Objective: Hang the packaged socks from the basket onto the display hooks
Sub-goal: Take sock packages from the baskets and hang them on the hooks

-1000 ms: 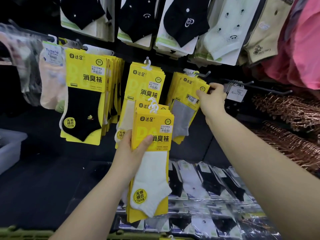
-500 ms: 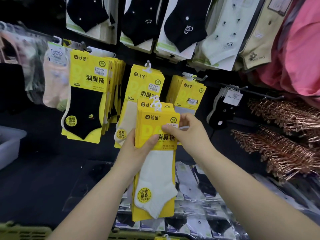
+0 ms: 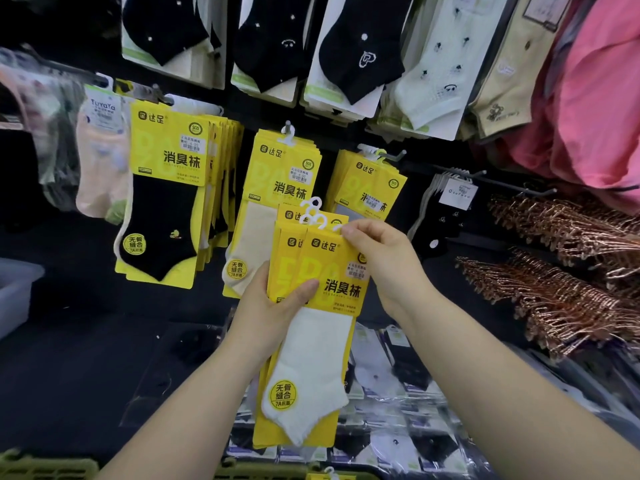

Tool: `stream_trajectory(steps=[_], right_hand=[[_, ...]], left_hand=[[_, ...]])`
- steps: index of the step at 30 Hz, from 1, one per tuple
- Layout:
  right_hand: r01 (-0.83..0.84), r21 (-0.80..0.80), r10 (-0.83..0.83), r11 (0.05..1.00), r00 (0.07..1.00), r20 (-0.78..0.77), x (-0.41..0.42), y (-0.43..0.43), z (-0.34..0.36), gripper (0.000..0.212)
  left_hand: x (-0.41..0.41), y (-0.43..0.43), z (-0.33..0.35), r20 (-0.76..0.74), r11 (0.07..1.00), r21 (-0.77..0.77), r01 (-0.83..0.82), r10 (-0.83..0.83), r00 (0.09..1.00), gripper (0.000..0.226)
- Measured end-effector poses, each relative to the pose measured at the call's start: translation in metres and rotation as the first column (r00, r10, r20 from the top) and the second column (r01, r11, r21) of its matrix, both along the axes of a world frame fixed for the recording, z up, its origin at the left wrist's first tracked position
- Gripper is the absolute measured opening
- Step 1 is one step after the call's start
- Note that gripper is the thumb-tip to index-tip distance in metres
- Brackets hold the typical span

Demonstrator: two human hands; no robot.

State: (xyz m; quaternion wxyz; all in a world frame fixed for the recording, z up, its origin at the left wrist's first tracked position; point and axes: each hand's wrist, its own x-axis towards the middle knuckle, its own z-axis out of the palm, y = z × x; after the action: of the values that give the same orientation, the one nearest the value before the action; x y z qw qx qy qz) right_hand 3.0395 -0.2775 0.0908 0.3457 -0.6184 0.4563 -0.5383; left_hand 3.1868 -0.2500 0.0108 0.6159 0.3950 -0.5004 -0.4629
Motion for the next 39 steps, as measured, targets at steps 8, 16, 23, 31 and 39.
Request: stream_trajectory(steps=[8, 16, 23, 31, 39], right_hand=[[0.104, 0.049, -0.108, 0.993, 0.991, 0.076, -0.015, -0.008, 0.023, 0.019], [0.35, -0.06, -0.336, 0.935, 0.927, 0.168, -0.033, -0.061, 0.08, 0.022], [0.383, -0.039, -0.37, 0.923, 0.911, 0.184, -0.02, -0.108, 0.079, 0.028], [0.583, -0.147, -0.59, 0.799, 0.807, -0.007, -0.02, -0.095, 0.055, 0.023], [0.031, 0.037, -0.017, 0.999, 0.939, -0.343, 0.014, -0.01, 0.0, 0.031]], left_hand=[[0.0, -0.002, -0.002, 0.013, 0.999, 0.0, -0.05, 0.05, 0.999, 0.048], [0.02, -0.013, -0.006, 0.117, 0.976, -0.058, -0.208, 0.213, 0.97, 0.029], [0.026, -0.018, -0.009, 0.122, 0.976, -0.044, -0.213, 0.217, 0.969, 0.026], [0.019, -0.02, -0.005, 0.076, 0.986, -0.035, -0.162, 0.164, 0.984, 0.02], [0.009, -0.016, 0.003, -0.039, 0.991, -0.021, -0.131, 0.13, 0.991, 0.04]])
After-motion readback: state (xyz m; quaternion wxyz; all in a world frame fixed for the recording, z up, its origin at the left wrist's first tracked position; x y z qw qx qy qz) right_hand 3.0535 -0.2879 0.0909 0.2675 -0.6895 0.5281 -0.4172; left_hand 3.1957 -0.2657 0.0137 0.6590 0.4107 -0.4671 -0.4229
